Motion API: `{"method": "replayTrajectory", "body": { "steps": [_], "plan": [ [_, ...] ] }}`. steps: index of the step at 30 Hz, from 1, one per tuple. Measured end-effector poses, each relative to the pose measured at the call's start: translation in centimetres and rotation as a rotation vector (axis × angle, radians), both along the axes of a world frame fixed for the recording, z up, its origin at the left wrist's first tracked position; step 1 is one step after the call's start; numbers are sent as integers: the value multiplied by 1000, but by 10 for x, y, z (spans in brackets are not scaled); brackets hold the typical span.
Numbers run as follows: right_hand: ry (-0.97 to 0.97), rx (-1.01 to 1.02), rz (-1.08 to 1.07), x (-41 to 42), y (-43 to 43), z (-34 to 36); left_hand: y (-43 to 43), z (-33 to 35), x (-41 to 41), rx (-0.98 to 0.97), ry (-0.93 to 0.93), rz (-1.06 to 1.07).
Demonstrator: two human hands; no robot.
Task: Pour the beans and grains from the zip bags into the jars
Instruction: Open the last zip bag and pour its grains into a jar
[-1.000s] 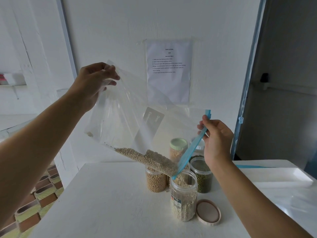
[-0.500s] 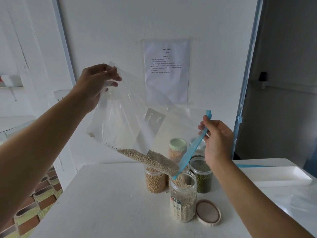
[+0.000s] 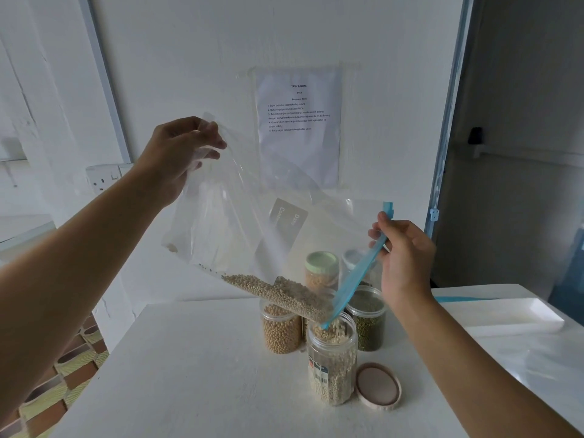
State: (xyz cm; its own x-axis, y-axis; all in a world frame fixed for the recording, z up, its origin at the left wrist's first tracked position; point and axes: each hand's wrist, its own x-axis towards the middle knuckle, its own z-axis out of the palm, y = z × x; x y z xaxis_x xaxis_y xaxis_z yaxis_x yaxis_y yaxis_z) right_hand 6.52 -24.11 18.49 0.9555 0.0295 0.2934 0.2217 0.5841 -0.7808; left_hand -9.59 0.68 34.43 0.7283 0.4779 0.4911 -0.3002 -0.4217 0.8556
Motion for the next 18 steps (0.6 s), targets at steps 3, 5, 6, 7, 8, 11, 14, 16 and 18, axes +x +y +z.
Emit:
{"method": "replayTrajectory", "body": {
  "steps": [3, 5, 6, 7, 8, 11, 14, 16, 18],
  "plan": [
    [-1, -10, -12, -1, -3, -1, -2, -1, 2, -2, 4, -2],
    [7, -3, -9, -2, -5, -2, -3, -1, 3, 0, 5, -3],
    [11, -2, -8, -2, -5, -2, -3, -1, 3, 3, 6, -4],
    [12, -4, -10, -3, -5, -2, -3, -1, 4, 7, 7, -5],
    [13, -8, -13, -3, -6, -3, -3, 0, 4, 10, 9, -5],
    [19, -11, -17, -4, -5, -4, -3, -1, 3, 11, 13, 1],
    [17, -8, -15, -5, -5, -4, -3, -2, 2, 10, 15, 5],
    [16, -8, -13, -5, -5, -4, -3, -2, 1, 13, 18, 9],
    [14, -9, -8, -5, -4, -4, -2, -1, 0, 16, 18, 19]
  ]
}}
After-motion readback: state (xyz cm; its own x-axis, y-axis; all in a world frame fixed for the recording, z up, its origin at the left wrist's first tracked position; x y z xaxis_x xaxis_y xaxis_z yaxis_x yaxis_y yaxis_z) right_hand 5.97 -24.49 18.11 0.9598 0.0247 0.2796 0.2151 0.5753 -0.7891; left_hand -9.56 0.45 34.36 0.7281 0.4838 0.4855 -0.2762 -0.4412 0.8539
